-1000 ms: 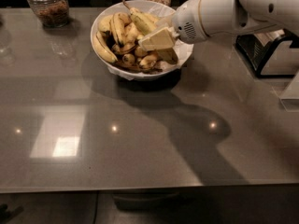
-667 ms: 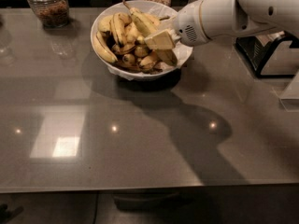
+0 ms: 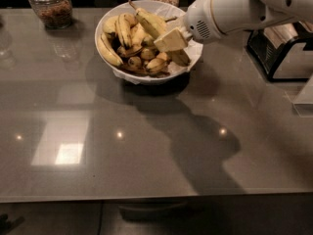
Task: Pick banana from white bowl
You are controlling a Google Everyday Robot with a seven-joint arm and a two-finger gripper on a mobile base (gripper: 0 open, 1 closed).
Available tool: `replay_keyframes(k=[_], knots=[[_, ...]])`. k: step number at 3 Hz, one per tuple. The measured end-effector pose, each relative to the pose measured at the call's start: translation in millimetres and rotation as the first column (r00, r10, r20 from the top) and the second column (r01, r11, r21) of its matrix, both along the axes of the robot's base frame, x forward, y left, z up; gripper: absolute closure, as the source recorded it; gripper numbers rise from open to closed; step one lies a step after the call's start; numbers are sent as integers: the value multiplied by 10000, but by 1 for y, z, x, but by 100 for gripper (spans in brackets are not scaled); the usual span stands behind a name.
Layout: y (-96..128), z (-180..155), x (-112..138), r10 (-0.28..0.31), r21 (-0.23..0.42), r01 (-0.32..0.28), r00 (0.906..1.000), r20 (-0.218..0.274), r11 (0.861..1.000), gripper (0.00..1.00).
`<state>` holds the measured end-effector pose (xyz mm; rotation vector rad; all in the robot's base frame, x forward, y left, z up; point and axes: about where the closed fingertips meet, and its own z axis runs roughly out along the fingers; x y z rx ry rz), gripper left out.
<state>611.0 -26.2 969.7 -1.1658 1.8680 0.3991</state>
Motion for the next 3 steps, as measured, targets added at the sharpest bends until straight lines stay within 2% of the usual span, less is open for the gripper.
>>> replay_keyframes(k=[1, 2, 3], knots=[[-7, 27, -11, -143, -1281, 159, 9998, 138, 9916, 100], [-24, 43, -33, -312, -2318, 264, 9994, -171, 9724, 100], [-52, 19, -51, -461, -2390, 191, 9931, -1081, 9708, 100]])
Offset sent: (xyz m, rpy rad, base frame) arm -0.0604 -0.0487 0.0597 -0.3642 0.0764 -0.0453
